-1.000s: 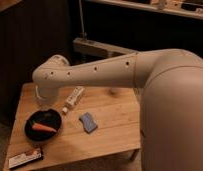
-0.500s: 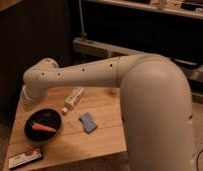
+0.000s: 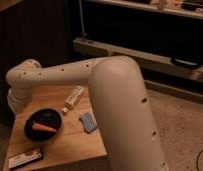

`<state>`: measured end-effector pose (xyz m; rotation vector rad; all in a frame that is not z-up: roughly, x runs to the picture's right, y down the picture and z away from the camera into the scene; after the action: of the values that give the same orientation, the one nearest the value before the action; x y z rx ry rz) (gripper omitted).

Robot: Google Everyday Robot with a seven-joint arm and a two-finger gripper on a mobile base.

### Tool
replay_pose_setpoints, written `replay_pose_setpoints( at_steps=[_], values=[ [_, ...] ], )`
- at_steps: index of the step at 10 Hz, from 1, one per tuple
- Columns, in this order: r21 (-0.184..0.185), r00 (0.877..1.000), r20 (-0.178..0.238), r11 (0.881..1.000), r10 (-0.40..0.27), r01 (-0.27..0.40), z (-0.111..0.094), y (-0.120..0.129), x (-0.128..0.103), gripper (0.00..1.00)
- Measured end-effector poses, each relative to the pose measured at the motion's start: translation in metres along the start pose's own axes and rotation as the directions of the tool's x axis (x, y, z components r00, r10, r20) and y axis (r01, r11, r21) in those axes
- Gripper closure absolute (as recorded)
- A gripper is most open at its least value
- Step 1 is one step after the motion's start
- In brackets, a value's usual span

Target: Push the ceramic bowl across the table

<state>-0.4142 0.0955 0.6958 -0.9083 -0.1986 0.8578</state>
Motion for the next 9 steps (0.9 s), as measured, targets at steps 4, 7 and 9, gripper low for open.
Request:
replay_pose_setpoints(
  at_steps=[4,7,9],
  values=[
    [-0.024,0.997,-0.062,0.999,-0.035,0.033,0.05,-0.009,-0.017,1.0],
    [-0.017,0.995,-0.086,0.999,-0.04,0.039,0.074,-0.032,-0.026,1.0],
    [-0.011,0.994,-0.1,0.999,-0.041,0.04,0.084,-0.046,-0.026,1.0]
  ],
)
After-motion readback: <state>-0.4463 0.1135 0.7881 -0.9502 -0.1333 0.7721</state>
